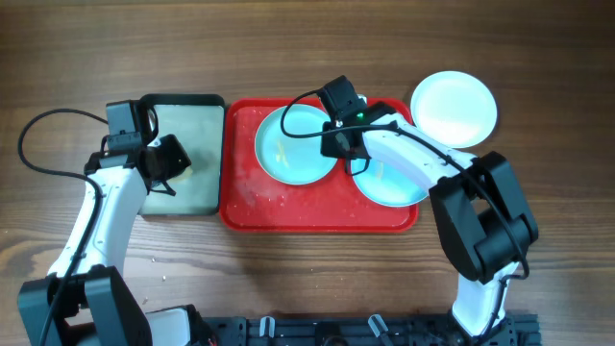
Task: Clean dirty plates on tray and stack at the side
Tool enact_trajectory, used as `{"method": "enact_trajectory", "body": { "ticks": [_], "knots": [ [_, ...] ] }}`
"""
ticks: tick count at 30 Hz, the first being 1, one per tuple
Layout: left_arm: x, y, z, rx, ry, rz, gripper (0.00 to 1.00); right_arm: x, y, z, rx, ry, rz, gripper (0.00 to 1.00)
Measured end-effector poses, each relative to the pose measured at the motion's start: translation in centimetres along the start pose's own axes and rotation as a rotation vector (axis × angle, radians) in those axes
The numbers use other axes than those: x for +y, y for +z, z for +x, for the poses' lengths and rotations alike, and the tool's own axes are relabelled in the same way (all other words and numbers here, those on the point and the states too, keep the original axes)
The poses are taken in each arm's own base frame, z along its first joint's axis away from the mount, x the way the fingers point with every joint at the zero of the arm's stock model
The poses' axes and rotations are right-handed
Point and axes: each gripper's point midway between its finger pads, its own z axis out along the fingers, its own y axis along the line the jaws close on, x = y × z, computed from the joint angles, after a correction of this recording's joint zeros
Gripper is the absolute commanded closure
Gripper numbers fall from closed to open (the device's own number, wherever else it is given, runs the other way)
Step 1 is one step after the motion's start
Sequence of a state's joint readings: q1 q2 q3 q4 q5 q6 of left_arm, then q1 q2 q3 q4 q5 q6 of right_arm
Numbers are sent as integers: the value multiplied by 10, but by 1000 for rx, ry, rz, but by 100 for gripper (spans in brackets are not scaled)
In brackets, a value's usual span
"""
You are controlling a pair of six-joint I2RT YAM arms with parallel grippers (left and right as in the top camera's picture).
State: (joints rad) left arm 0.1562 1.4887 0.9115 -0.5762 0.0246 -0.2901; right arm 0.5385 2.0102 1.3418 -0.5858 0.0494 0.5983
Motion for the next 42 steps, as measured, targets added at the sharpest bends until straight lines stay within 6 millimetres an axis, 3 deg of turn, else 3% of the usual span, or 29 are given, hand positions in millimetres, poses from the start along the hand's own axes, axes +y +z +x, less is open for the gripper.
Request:
{"method": "enact_trajectory", "body": {
  "ticks": [8, 9, 11, 12, 15, 17, 20, 24, 30, 32, 42],
  "knots": [
    [0, 0, 1, 2, 0, -1, 96, 2, 1, -5, -19, -28, -8, 93],
    [0, 0, 1, 2, 0, -1, 96, 2, 1, -3, -14, -32, -9, 87],
    [0, 0, 0, -1, 0, 0, 96, 7, 1, 3, 21, -44, -43, 56],
    [0, 0, 0, -1, 0, 0, 96, 11, 0, 8, 44, -57, -65, 46],
    [0, 0, 0, -1, 0, 0, 96, 18, -2, 9, 61, -134, -110, 30],
    [0, 0, 0, -1, 0, 0, 96, 19, -7, -4, 27, -167, -132, 34],
    [0, 0, 0, -1, 0, 0, 96, 16, -10, -17, -11, -174, -138, 52],
    [0, 0, 0, -1, 0, 1, 96, 17, -12, -42, -125, -234, -114, 62],
    [-1, 0, 0, 0, 0, 3, 96, 20, -13, -51, -170, -299, -108, 70],
    [-1, 0, 0, 0, 0, 3, 96, 19, -11, -49, -169, -303, -108, 77],
    [-1, 0, 0, 0, 0, 3, 96, 9, -4, -29, -91, -314, -88, 83]
  ]
}}
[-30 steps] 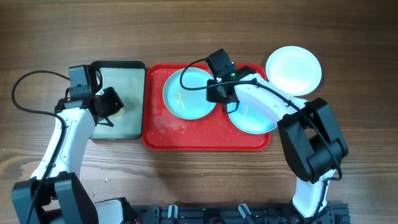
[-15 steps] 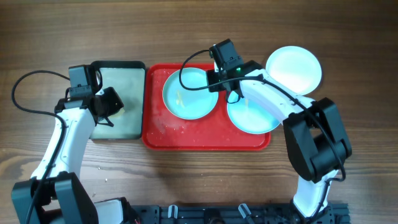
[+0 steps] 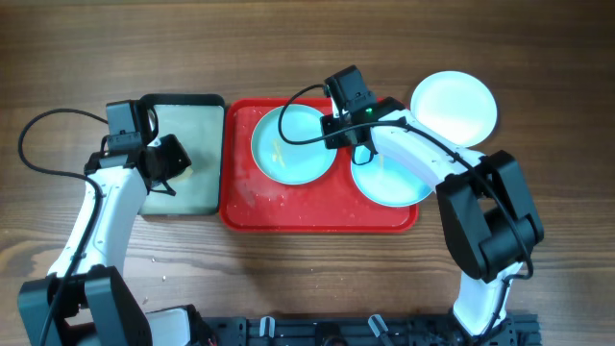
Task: Clean dirty plates on tray and stack at the side
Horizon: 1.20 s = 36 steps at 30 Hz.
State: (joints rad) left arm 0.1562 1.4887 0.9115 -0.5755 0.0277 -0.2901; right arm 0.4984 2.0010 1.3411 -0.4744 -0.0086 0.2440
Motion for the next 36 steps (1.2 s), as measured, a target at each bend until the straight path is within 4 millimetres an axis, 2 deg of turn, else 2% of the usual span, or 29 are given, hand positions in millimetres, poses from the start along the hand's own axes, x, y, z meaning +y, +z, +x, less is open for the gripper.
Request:
{"method": "enact_trajectory", "body": {
  "ticks": [10, 13, 17, 20, 23, 27, 28, 29, 30, 34, 36],
  "knots": [
    [0, 0, 0, 0, 0, 0, 96, 0, 0, 3, 11, 0, 0, 83],
    [0, 0, 0, 0, 0, 0, 96, 0, 2, 4, 14, 0, 1, 94],
    [0, 0, 0, 0, 0, 0, 96, 0, 4, 6, 24, 2, -3, 93],
    [0, 0, 0, 0, 0, 0, 96, 4, 4, 8, 35, 9, -27, 96],
    [0, 0, 0, 0, 0, 0, 96, 9, 4, 14, 60, 23, -60, 96],
    [0, 0, 0, 0, 0, 0, 96, 8, 0, 37, 165, 134, -51, 96],
    [0, 0, 0, 0, 0, 0, 96, 8, 0, 42, 186, 163, -47, 92],
    [0, 0, 0, 0, 0, 0, 96, 8, -2, 48, 212, 201, -43, 80],
    [0, 0, 0, 0, 0, 0, 96, 7, -2, 53, 231, 217, -39, 77],
    [0, 0, 0, 0, 0, 0, 96, 8, -2, 54, 235, 219, -42, 74],
    [0, 0, 0, 0, 0, 0, 96, 10, -3, 44, 207, 189, -54, 74]
  ]
}}
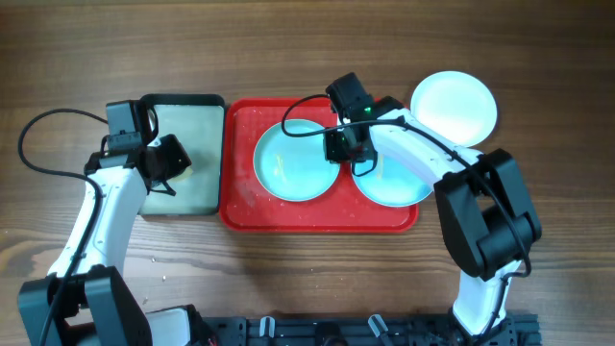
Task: Clean dirty plates on tray and stack at the side
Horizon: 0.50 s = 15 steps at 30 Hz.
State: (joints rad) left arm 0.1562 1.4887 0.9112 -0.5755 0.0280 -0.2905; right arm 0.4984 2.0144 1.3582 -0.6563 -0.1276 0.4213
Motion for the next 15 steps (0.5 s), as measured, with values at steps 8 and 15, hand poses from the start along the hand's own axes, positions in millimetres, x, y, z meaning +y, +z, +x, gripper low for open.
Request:
{"method": "enact_trajectory", "body": {
  "ticks": [8, 15],
  "knots": [
    [0, 0, 0, 0, 0, 0, 96, 9, -2, -19, -75, -146, -27, 96],
    [-4, 0, 0, 3, 1, 20, 96, 7, -1, -16, -63, 15, -29, 96]
  ]
}}
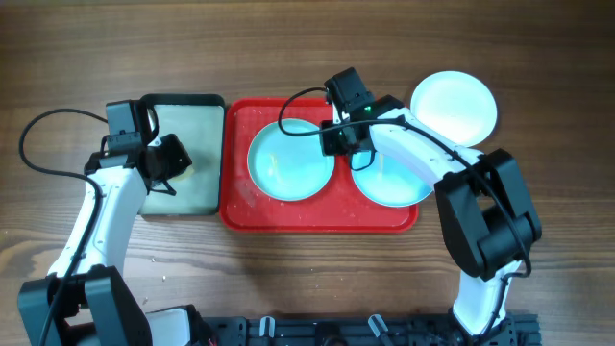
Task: Clean dirty plates on tray and stack at the side
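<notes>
Two light blue plates lie on the red tray (317, 219). The left plate (286, 165) carries faint yellowish smears. My right gripper (340, 140) sits at its right rim and looks shut on that rim. Partly under my right arm lies the right blue plate (392, 187). A clean white plate (455, 108) rests on the table at the back right, off the tray. My left gripper (177, 167) hovers over the grey bin (187, 125), shut on a small tan sponge (186, 172).
Crumbs are scattered on the tray floor in front of the left plate. The grey bin touches the tray's left side. Cables loop from both arms over the wooden table (288, 48). The arm bases stand at the front edge.
The left blue plate has shifted a little to the left on the tray, and my right gripper at its rim has moved slightly left and back with it. The left arm is unchanged.
My right gripper was at the right rim of the left blue plate near the tray's back. Later, plate and gripper were nearer the tray's middle, and now slightly further left. My left gripper stayed over the grey bin with the sponge throughout.
</notes>
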Tool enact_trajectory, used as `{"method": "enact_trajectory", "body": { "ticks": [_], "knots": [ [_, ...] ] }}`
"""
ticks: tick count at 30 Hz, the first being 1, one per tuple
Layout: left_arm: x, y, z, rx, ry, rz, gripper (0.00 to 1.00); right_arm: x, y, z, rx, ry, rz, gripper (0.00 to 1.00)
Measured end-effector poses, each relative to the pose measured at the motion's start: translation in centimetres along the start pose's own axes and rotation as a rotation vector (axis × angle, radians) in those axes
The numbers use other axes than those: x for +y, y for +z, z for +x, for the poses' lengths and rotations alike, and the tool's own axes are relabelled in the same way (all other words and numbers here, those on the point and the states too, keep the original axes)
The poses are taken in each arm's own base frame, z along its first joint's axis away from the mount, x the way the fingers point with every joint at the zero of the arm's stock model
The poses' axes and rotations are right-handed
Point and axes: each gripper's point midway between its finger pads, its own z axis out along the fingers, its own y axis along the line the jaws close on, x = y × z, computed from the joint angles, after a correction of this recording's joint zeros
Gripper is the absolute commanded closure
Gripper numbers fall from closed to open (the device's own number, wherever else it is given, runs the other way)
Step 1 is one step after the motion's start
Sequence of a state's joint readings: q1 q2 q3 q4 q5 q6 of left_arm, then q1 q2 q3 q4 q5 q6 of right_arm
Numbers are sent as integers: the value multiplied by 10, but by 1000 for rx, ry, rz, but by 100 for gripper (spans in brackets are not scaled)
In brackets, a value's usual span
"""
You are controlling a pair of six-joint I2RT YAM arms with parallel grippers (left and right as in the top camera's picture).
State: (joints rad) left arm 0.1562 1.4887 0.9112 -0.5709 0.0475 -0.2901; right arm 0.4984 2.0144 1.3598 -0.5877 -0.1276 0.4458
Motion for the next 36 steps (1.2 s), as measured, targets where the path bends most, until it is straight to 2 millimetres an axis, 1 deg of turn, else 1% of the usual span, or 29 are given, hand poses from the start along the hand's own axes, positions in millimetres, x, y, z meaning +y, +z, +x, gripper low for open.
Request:
{"method": "enact_trajectory", "body": {
  "ticks": [3, 4, 6, 7, 8, 9, 11, 13, 15, 16, 17, 19, 22, 23, 26, 29, 36],
  "knots": [
    [-1, 0, 0, 1, 0, 3, 96, -5, 0, 14, 58, 146, 23, 96],
    [0, 0, 0, 1, 0, 3, 96, -5, -1, 16, 65, 166, 25, 90],
    [-1, 0, 0, -1, 0, 4, 96, -5, -5, 18, 70, 181, 25, 56],
    [-1, 0, 0, -1, 0, 4, 96, -4, -10, 18, 63, 160, 19, 43],
    [-1, 0, 0, -1, 0, 4, 96, -3, -15, 16, 54, 135, 13, 41],
    [-1, 0, 0, -1, 0, 4, 96, 2, -27, 10, 21, 79, -5, 42],
    [-1, 0, 0, -1, 0, 4, 96, 6, -38, 0, -32, 19, -17, 48],
    [-1, 0, 0, -1, 0, 4, 96, 2, -39, -6, -59, -24, 10, 52],
    [-1, 0, 0, -1, 0, 4, 96, 1, -39, -6, -61, -35, 16, 56],
    [-1, 0, 0, -1, 0, 4, 96, 1, -39, -6, -61, -38, 15, 60],
    [-1, 0, 0, -1, 0, 4, 96, 2, -37, -5, -56, -42, 15, 69],
    [-1, 0, -1, -2, 0, 4, 96, 0, -33, -3, -46, -41, 20, 71],
    [-1, 0, 0, -1, 0, 4, 96, -3, -24, 0, -24, -47, 30, 71],
    [-1, 0, 0, -1, 0, 4, 96, -5, -17, 3, -10, -45, 36, 73],
    [-1, 0, 0, -1, 0, 4, 96, -9, -3, 7, 15, -43, 48, 87],
    [-1, 0, 0, -1, 0, 4, 96, -9, 0, 6, 13, -32, 47, 96],
    [-1, 0, 0, -1, 23, 4, 96, -5, 0, -2, -20, -45, 32, 96]
  ]
}}
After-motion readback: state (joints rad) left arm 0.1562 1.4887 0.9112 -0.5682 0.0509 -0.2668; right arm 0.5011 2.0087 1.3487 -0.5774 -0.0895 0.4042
